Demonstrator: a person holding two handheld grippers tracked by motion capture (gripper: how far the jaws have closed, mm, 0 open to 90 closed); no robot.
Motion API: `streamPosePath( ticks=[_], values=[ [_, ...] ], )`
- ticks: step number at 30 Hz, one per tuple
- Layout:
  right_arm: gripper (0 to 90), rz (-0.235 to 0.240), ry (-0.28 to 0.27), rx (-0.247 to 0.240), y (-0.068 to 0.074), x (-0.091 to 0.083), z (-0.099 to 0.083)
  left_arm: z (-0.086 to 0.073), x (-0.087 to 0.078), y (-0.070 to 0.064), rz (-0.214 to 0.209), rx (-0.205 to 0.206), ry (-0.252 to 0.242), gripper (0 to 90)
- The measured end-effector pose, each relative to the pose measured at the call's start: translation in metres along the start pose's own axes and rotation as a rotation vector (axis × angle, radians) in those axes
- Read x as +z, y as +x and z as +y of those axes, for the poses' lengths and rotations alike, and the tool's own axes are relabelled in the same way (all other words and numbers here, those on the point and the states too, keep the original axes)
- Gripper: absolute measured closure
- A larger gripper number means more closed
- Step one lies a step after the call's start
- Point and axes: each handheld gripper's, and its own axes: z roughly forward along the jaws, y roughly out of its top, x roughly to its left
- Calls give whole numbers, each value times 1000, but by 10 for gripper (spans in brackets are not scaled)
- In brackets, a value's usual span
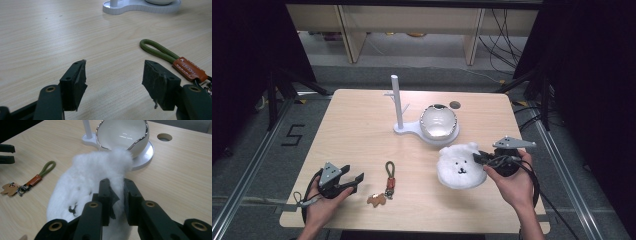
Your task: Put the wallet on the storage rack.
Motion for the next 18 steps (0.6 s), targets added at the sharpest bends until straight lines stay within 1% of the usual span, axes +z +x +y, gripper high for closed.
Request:
streamPosePath(
  ticks=[1,3,4,6,7,8,9,10,11,12,13,14,15,16,17,18],
  values=[
    [790,18,7,23,1,0,1,0,0,0,-1,1,-1,346],
    [791,-2,2,31,2,0,3,0,0,0,0,1,-1,345],
    [790,5,1,21,0,0,5,0,0,0,0,1,0,346],
    [790,-2,-5,13,-1,0,7,0,0,0,0,0,-1,346],
    [791,-8,-3,33,0,-1,7,0,0,0,0,1,0,346],
    [790,-1,-20,41,0,1,8,-1,0,0,4,1,5,346],
    [790,-1,-20,41,0,1,8,-1,0,0,4,1,5,346],
    [790,-9,-28,22,-2,1,9,-1,0,1,4,1,5,346],
    [790,-8,-24,37,-1,1,9,-1,0,1,4,2,5,346],
    [790,-17,-31,28,-2,1,11,-1,0,1,5,1,4,346],
    [790,-25,-44,6,-3,2,11,-1,0,1,3,1,3,346],
    [790,-20,-41,33,-2,3,13,-1,0,1,5,-1,2,346],
    [790,-16,-46,36,-2,3,14,-1,0,1,5,-1,2,346],
    [790,-21,-62,38,-1,4,14,-1,0,1,5,1,2,346],
    [790,-21,-62,38,-1,4,14,-1,0,1,6,2,1,346],
    [791,-32,-69,6,-4,4,16,-1,0,1,6,1,0,346]
  ],
)
